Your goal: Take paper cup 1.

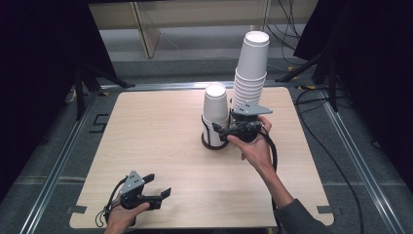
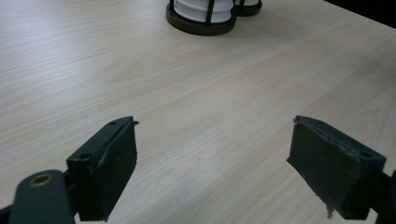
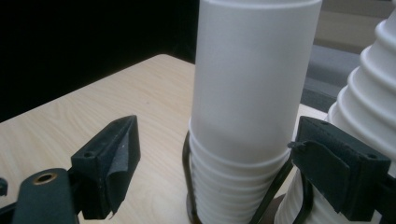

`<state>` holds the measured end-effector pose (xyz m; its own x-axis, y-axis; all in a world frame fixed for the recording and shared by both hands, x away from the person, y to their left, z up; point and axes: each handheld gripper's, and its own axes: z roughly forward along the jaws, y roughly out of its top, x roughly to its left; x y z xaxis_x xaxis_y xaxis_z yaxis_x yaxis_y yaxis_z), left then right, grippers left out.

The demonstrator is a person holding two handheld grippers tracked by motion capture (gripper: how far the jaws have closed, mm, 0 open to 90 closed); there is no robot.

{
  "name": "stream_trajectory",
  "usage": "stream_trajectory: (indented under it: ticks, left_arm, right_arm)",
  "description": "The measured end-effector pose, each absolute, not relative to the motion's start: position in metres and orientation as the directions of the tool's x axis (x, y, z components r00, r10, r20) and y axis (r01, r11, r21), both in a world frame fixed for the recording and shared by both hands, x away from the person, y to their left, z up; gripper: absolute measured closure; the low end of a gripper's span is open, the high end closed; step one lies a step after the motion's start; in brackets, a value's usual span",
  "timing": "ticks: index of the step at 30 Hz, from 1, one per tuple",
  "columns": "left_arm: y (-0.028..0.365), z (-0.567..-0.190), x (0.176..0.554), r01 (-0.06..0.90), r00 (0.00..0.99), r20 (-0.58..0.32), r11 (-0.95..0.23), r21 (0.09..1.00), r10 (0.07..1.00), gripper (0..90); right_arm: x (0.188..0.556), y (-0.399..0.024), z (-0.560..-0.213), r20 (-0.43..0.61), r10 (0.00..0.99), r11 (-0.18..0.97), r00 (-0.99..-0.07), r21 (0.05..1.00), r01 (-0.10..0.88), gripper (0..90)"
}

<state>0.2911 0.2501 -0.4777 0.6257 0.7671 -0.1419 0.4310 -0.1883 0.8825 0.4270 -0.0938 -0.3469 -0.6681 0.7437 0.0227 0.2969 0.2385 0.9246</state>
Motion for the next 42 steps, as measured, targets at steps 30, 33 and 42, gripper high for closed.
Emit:
stream_trajectory:
  ticks: [30, 33, 42]
  left_arm:
    - [0.249, -0.479, 0.291, 0.435, 0.625, -0.142, -0.192, 0.880, 0.768, 14.6]
    - [0.249, -0.479, 0.291, 0.436, 0.624, -0.146, -0.187, 0.880, 0.768, 14.6]
    - [0.250, -0.479, 0.291, 0.434, 0.629, -0.136, -0.200, 0.878, 0.765, 14.6]
  right_arm:
    - [0.468, -0.064, -0.333, 0.056, 0.822, 0.177, -0.566, 0.921, 0.348, 16.1]
    - [0.471, -0.061, -0.333, 0.062, 0.826, 0.168, -0.560, 0.921, 0.350, 16.2]
    - [0.476, -0.055, -0.332, 0.054, 0.845, 0.170, -0.532, 0.916, 0.362, 16.4]
